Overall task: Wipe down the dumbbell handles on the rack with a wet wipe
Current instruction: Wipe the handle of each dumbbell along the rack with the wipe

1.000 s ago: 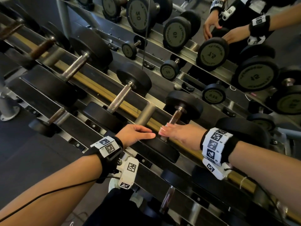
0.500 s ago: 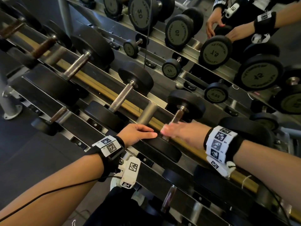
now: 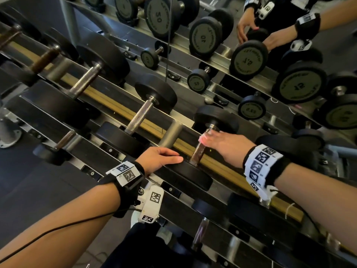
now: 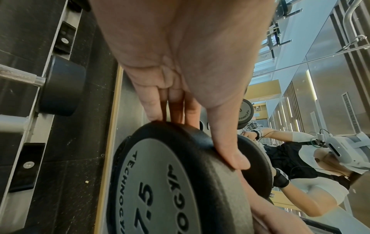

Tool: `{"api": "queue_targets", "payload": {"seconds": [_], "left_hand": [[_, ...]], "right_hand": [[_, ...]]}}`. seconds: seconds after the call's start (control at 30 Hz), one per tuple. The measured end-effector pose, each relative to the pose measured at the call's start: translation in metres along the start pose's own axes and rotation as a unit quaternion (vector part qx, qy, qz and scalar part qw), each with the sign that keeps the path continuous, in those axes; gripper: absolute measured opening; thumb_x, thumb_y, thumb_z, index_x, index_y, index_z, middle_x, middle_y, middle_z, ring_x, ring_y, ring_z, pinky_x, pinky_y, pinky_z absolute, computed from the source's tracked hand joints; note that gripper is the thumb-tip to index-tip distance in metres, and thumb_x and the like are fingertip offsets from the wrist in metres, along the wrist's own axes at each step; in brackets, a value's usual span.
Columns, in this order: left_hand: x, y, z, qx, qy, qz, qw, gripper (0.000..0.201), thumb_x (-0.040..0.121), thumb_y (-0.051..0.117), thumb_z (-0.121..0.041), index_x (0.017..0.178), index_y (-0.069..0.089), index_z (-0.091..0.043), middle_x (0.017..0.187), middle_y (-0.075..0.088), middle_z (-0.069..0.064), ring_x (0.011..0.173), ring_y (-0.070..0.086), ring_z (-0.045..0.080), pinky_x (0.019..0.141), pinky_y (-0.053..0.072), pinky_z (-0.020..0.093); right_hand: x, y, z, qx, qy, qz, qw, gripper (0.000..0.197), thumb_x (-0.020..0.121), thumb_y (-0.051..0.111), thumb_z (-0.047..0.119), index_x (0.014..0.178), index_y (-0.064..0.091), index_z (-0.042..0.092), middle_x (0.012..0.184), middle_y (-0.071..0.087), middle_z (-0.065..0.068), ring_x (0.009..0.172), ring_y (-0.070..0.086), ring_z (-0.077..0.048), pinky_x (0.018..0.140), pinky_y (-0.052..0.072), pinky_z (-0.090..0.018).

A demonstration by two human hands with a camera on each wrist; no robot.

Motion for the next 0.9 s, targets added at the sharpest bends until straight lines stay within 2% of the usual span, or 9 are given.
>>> {"api": "queue_targets", "payload": {"seconds": [0.1, 0.17, 0.3, 0.4, 0.57, 0.67, 0.77, 0.83, 0.9], "left_hand": [[0.001, -0.001, 0.000, 0.006, -0.006, 0.003, 1.000, 0.052, 0.054, 0.080, -0.059, 0.101, 0.076, -0.036, 0.102, 0.074, -0.014, 0.104, 0.064, 0.006, 0.104, 0.047, 0.036], [0.002, -0.003, -0.001, 0.015, -0.007, 0.005, 1.000, 0.051, 0.053, 0.080, -0.062, 0.097, 0.076, -0.038, 0.099, 0.073, -0.016, 0.101, 0.064, 0.003, 0.097, 0.047, 0.030], [0.004, -0.005, -0.001, 0.017, -0.004, 0.013, 1.000, 0.043, 0.054, 0.082, -0.059, 0.092, 0.077, -0.039, 0.094, 0.076, -0.015, 0.093, 0.069, 0.001, 0.088, 0.049, 0.026], [0.004, -0.005, 0.000, 0.007, -0.002, 0.017, 1.000, 0.040, 0.055, 0.082, -0.057, 0.090, 0.078, -0.040, 0.094, 0.076, -0.016, 0.090, 0.070, -0.001, 0.085, 0.050, 0.023], [0.003, -0.006, -0.002, 0.010, 0.004, 0.029, 1.000, 0.034, 0.071, 0.083, -0.046, 0.102, 0.076, -0.034, 0.096, 0.076, -0.015, 0.090, 0.071, -0.001, 0.088, 0.053, 0.025], [0.002, -0.008, -0.012, 0.009, 0.007, 0.043, 0.999, 0.033, 0.078, 0.082, -0.034, 0.110, 0.071, -0.033, 0.104, 0.076, -0.008, 0.096, 0.071, 0.004, 0.088, 0.055, 0.025], [0.001, -0.006, -0.028, 0.029, 0.055, 0.023, 0.998, 0.042, 0.085, 0.077, -0.024, 0.124, 0.064, -0.033, 0.123, 0.066, -0.010, 0.115, 0.060, 0.004, 0.100, 0.046, 0.024], [0.000, 0.000, -0.041, 0.012, 0.090, 0.004, 0.996, 0.044, 0.093, 0.069, -0.019, 0.135, 0.058, -0.025, 0.134, 0.061, -0.006, 0.116, 0.057, 0.003, 0.101, 0.043, 0.020], [-0.002, 0.008, -0.054, -0.030, 0.107, -0.002, 0.994, 0.041, 0.100, 0.057, -0.012, 0.141, 0.053, -0.018, 0.138, 0.059, 0.000, 0.107, 0.057, 0.001, 0.099, 0.044, 0.022]], "right_hand": [[0.000, 0.006, 0.012, 0.006, 0.054, -0.015, 0.998, 0.068, 0.094, 0.039, 0.000, 0.155, 0.014, 0.019, 0.161, 0.021, -0.001, 0.150, 0.017, -0.018, 0.121, 0.020, -0.035], [-0.006, 0.017, 0.032, 0.030, 0.031, -0.015, 0.999, 0.073, 0.091, 0.047, -0.001, 0.153, 0.019, 0.023, 0.158, 0.025, 0.000, 0.144, 0.032, -0.020, 0.115, 0.034, -0.036], [-0.010, 0.023, 0.040, 0.055, -0.030, 0.015, 0.998, 0.079, 0.087, 0.052, -0.006, 0.150, 0.020, 0.029, 0.154, 0.031, 0.005, 0.142, 0.035, -0.016, 0.113, 0.038, -0.042], [-0.003, 0.009, 0.019, 0.087, 0.049, 0.002, 0.995, 0.083, 0.079, 0.047, -0.014, 0.143, 0.023, 0.033, 0.148, 0.037, 0.004, 0.134, 0.045, -0.018, 0.108, 0.042, -0.042], [0.002, 0.011, 0.022, 0.110, 0.156, 0.004, 0.982, 0.082, 0.090, 0.043, -0.008, 0.155, 0.011, 0.031, 0.164, 0.012, 0.005, 0.150, 0.019, -0.014, 0.112, 0.038, -0.044], [-0.006, 0.010, 0.022, 0.175, 0.196, -0.006, 0.965, 0.079, 0.093, 0.040, -0.006, 0.156, 0.011, 0.033, 0.163, 0.018, 0.001, 0.144, 0.035, -0.023, 0.113, 0.037, -0.041], [-0.015, 0.001, 0.025, 0.343, 0.201, -0.096, 0.913, 0.054, 0.102, 0.037, 0.008, 0.152, 0.032, 0.029, 0.151, 0.043, -0.002, 0.135, 0.046, -0.022, 0.113, 0.035, -0.033], [-0.020, -0.005, 0.031, 0.478, 0.231, -0.201, 0.823, 0.036, 0.102, 0.045, 0.029, 0.136, 0.049, 0.019, 0.121, 0.063, -0.006, 0.113, 0.061, -0.014, 0.092, 0.046, -0.025], [-0.024, -0.011, 0.039, 0.580, 0.228, -0.230, 0.747, 0.031, 0.100, 0.052, 0.028, 0.122, 0.050, 0.007, 0.095, 0.064, -0.004, 0.081, 0.066, -0.001, 0.067, 0.046, -0.015]]}}
Point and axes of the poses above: each hand's wrist, its own x-axis towards the middle knuckle, its own y-axis out of the palm, z = x × y, the point moved 1 cm from there along x, towards the middle knuckle
